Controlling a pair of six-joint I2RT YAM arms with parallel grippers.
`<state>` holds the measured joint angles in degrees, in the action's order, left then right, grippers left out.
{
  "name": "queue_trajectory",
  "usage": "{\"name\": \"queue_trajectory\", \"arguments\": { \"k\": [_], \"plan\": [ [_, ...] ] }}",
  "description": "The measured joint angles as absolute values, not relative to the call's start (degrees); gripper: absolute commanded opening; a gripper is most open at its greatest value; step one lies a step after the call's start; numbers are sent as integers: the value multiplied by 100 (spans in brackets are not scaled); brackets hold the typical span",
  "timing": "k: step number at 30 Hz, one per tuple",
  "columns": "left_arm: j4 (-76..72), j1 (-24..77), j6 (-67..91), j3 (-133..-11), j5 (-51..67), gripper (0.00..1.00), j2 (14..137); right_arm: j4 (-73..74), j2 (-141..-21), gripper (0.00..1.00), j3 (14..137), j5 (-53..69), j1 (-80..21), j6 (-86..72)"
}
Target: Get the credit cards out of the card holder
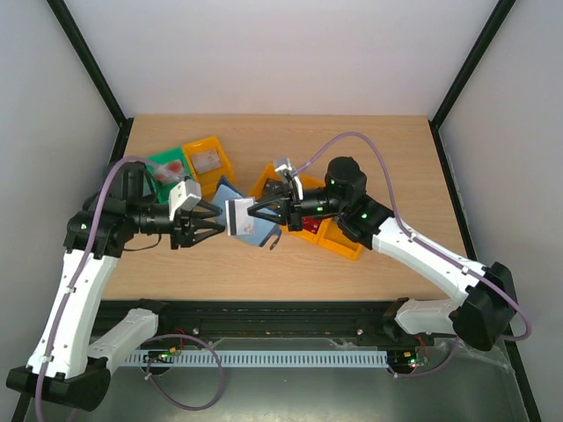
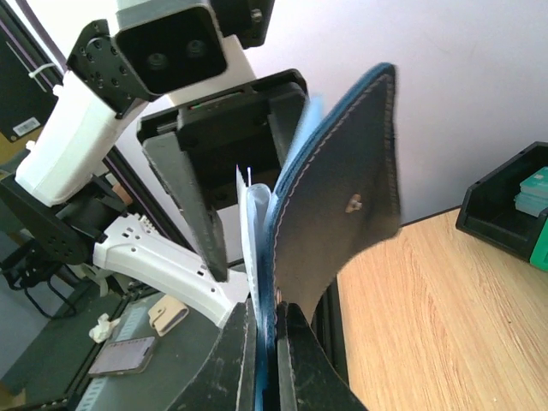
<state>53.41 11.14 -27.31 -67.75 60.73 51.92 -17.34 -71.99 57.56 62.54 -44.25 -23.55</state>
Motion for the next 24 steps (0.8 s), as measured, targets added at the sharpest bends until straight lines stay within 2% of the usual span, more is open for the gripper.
{"name": "queue_trajectory", "arguments": {
  "k": [4, 7, 8, 15, 20, 24],
  "plan": [
    [5616, 985, -3092, -6949, 6460, 39, 5194, -1295, -7146, 2, 5931, 6254, -4425, -2012],
    [5404, 902, -2816, -6853, 6663, 23, 5096, -1011, -7070, 1, 6020, 6239, -4425, -1806],
    [5172, 899, -2569, -6724, 6650, 20, 4978, -930, -7059, 2, 6060, 6239, -4425, -1767],
    [2818, 910, -322, -5113, 6069, 26, 3253, -880, -7054, 2, 6128, 6206, -4486, -1721],
    [1951, 954, 272, -4971, 6001, 29, 3129, -880, -7140, 2, 6193, 6191, -4565, -1734],
    [1695, 1072, 436, -4856, 5859, 24, 3194, -878, -7242, 2, 6309, 6147, -4593, -1734]
  ]
}}
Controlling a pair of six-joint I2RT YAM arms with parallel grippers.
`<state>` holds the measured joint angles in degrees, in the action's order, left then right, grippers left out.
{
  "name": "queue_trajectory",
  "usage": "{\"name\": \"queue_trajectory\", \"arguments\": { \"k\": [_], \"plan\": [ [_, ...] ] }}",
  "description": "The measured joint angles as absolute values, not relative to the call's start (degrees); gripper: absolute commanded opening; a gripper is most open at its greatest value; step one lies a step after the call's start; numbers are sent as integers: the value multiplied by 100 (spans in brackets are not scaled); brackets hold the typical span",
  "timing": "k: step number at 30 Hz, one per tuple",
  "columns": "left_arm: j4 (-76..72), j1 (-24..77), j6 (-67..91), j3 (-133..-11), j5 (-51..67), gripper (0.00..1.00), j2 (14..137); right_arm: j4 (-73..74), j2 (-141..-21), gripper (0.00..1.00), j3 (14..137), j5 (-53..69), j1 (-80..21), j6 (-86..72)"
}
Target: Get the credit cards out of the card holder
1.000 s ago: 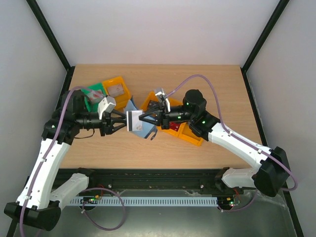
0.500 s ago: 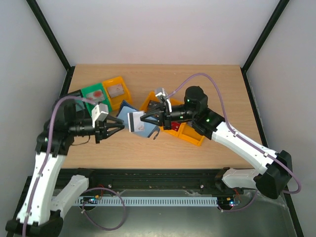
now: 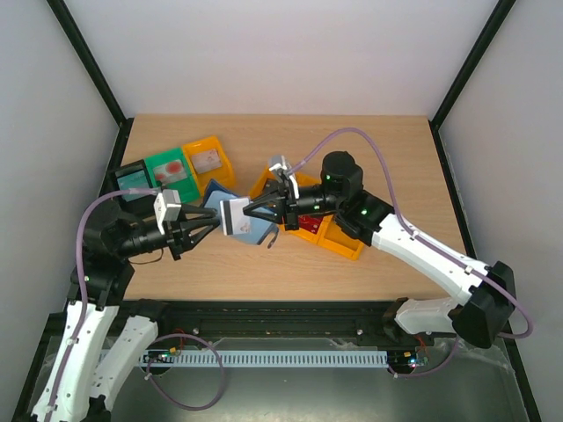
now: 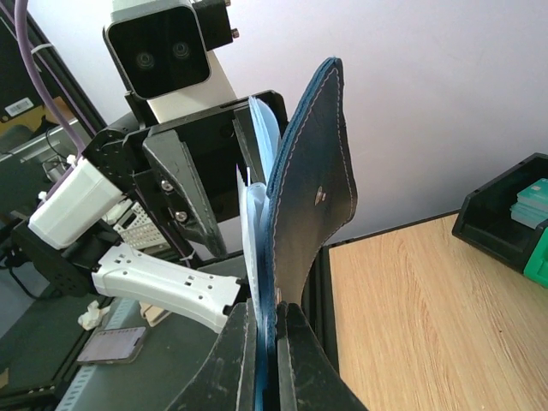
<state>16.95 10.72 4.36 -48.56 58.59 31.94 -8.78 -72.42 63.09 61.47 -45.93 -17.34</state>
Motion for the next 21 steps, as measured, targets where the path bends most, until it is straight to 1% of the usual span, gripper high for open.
{"name": "queue_trajectory", "arguments": {
  "k": [4, 10, 21],
  "plan": [
    [1577, 1138, 475, -4847, 5647, 23, 3345, -836, -7354, 2, 6423, 6125, -4646, -1715],
    [1575, 1177, 401, -4818, 5476, 16, 3406, -790, -7424, 2, 6451, 6097, -4665, -1697],
    [1476, 1352, 309, -4646, 5288, 15, 3395, -797, -7577, 2, 6510, 6088, -4748, -1710]
  ]
}}
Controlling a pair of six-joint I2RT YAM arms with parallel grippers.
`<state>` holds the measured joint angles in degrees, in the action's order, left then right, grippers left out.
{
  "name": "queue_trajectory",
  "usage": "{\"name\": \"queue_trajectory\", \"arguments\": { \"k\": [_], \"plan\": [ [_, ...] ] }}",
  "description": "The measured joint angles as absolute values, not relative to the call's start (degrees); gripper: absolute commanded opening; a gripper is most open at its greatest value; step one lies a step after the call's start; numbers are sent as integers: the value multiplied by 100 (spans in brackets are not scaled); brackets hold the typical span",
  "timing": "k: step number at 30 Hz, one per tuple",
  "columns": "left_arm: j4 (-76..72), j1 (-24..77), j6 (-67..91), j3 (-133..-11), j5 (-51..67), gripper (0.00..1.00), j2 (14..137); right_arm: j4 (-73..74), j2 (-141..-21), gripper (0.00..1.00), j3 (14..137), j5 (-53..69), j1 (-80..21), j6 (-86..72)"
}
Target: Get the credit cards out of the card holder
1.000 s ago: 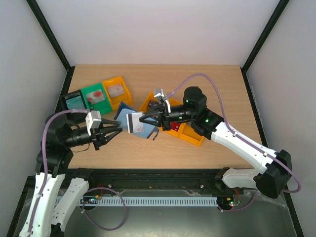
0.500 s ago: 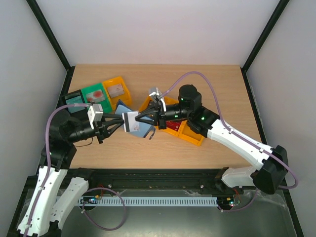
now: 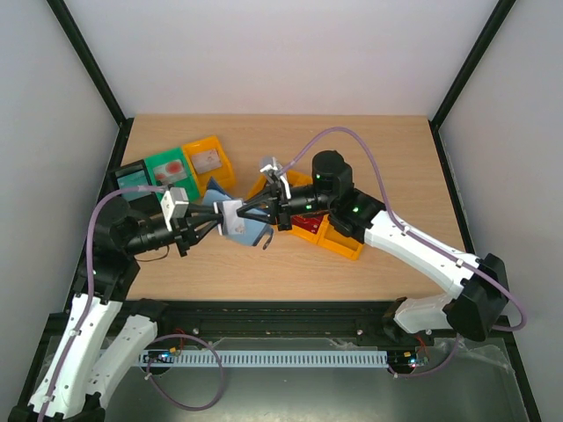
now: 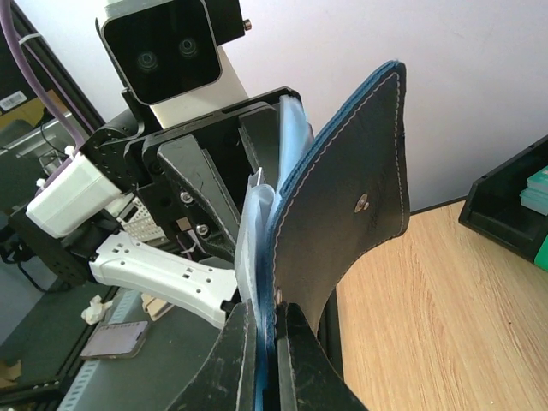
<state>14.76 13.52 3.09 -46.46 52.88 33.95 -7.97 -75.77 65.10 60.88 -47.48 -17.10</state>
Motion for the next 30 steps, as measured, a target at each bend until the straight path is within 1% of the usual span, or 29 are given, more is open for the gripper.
{"name": "queue_trajectory", "arguments": {
  "k": [7, 9, 10, 14, 18, 24, 26, 27, 30],
  "plan": [
    [1081, 1463, 561, -4449, 5487, 10, 3424, -832, -7618, 2, 6510, 6097, -4762, -1732],
    [952, 1485, 652, -4416, 5599, 3, 3439, -871, -7636, 2, 6517, 6121, -4766, -1750],
    [913, 1487, 711, -4403, 5651, 2, 3441, -908, -7649, 2, 6517, 6141, -4770, -1763],
    [797, 1487, 884, -4381, 5852, 2, 3444, -985, -7671, 1, 6519, 6217, -4770, -1793],
    [810, 1463, 1061, -4386, 5927, 2, 3415, -934, -7671, 7, 6534, 6287, -4768, -1643],
    [823, 1288, 1114, -4438, 5951, 2, 3411, -633, -7568, 8, 6543, 6259, -4670, -1323],
    [838, 1269, 1111, -4456, 5951, 2, 3411, -532, -7459, 7, 6449, 6261, -4591, -1278],
    [849, 1253, 1107, -4473, 5951, 2, 3411, -491, -7393, 2, 6381, 6259, -4545, -1258],
    [860, 1247, 1066, -4504, 5981, 2, 3426, -373, -7210, 2, 6246, 6246, -4482, -1175]
  ]
}}
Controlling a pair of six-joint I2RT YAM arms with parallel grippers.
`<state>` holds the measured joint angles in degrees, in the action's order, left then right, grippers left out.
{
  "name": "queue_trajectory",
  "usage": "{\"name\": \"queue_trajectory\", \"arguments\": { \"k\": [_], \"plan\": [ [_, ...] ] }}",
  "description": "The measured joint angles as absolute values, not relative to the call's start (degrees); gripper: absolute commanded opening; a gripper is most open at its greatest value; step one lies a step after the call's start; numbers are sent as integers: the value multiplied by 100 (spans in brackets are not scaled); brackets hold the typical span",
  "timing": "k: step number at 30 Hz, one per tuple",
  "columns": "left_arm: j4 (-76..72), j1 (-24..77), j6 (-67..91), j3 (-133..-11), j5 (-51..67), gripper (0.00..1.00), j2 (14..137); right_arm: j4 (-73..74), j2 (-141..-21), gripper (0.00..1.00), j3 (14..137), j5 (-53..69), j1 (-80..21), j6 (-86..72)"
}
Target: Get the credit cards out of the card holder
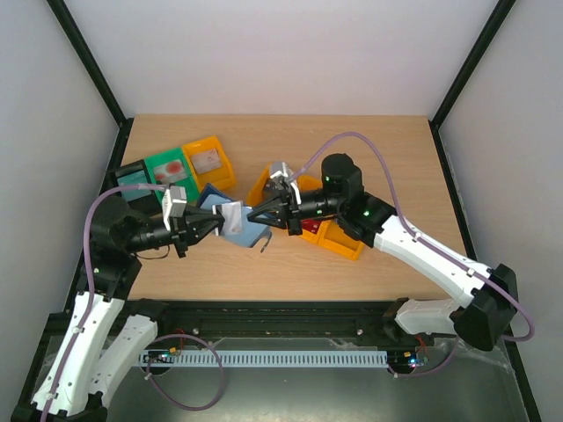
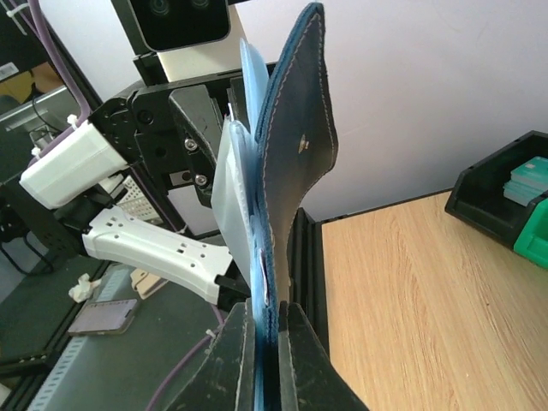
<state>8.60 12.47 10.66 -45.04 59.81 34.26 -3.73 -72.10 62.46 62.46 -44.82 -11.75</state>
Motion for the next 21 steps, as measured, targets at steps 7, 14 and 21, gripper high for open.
{"name": "queue_trajectory", "arguments": {
  "k": [7, 14, 21],
  "plan": [
    [1358, 1186, 582, -4692, 5876, 2, 3481, 12, -7008, 2, 6211, 6049, -4233, -1031],
    [1935, 1059, -21, -4886, 5603, 2, 3452, 585, -6560, 2, 6047, 5811, -3656, -849],
    [2401, 1004, -432, -4886, 5354, 2, 3354, 1061, -6493, 2, 6045, 5721, -3395, -703]
  ]
}}
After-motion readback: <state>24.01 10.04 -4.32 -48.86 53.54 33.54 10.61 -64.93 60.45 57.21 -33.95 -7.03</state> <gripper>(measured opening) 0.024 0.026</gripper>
